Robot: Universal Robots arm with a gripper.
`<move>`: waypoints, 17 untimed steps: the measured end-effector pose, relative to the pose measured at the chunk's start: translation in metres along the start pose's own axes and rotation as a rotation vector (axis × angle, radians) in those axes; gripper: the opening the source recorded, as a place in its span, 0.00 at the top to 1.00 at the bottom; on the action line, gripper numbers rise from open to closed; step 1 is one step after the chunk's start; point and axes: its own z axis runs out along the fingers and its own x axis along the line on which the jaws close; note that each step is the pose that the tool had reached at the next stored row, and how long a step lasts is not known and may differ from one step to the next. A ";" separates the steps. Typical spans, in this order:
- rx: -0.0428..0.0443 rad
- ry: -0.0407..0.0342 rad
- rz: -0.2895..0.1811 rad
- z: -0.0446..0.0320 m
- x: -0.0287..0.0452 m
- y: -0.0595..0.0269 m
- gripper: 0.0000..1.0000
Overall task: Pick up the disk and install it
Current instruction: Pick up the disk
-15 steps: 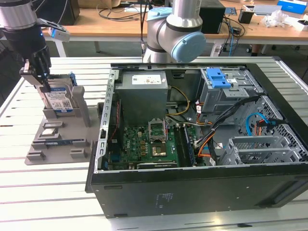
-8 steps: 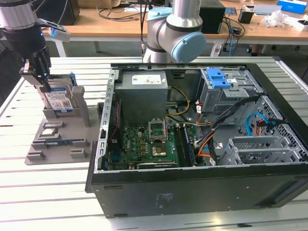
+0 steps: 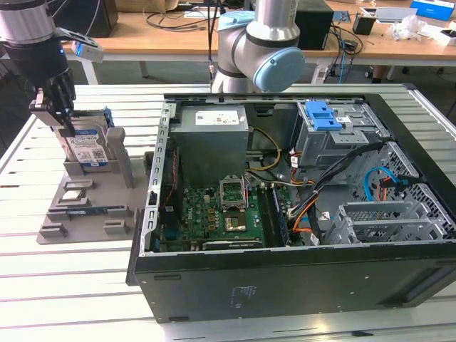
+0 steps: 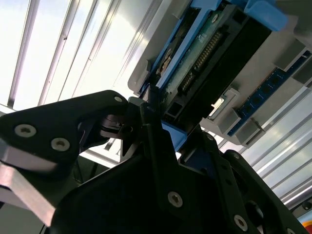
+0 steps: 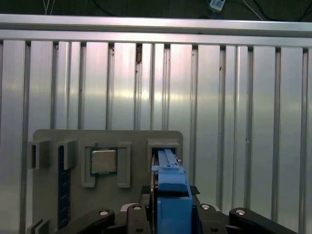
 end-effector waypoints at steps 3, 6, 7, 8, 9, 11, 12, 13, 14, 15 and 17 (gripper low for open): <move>0.0000 0.0000 0.000 0.0001 0.0000 0.0000 0.64; 0.0006 -0.0002 0.000 -0.0007 0.0000 -0.0001 0.64; 0.0008 -0.0003 0.000 -0.0018 0.0000 0.0000 0.64; 0.0002 0.0000 0.000 -0.0061 0.0001 0.0001 0.64; 0.0001 0.0000 0.000 -0.0074 0.0001 0.0002 0.64; 0.0002 0.0000 0.000 -0.0116 0.0001 0.0002 0.64; 0.0001 0.0000 0.000 -0.0141 0.0001 0.0003 0.64; 0.0001 0.0000 0.000 -0.0170 0.0002 0.0004 0.64; 0.0002 -0.0005 0.000 -0.0178 0.0002 0.0004 0.64; 0.0001 -0.0031 0.000 -0.0205 0.0002 0.0004 0.64; 0.0001 -0.0036 0.000 -0.0237 0.0002 0.0005 0.64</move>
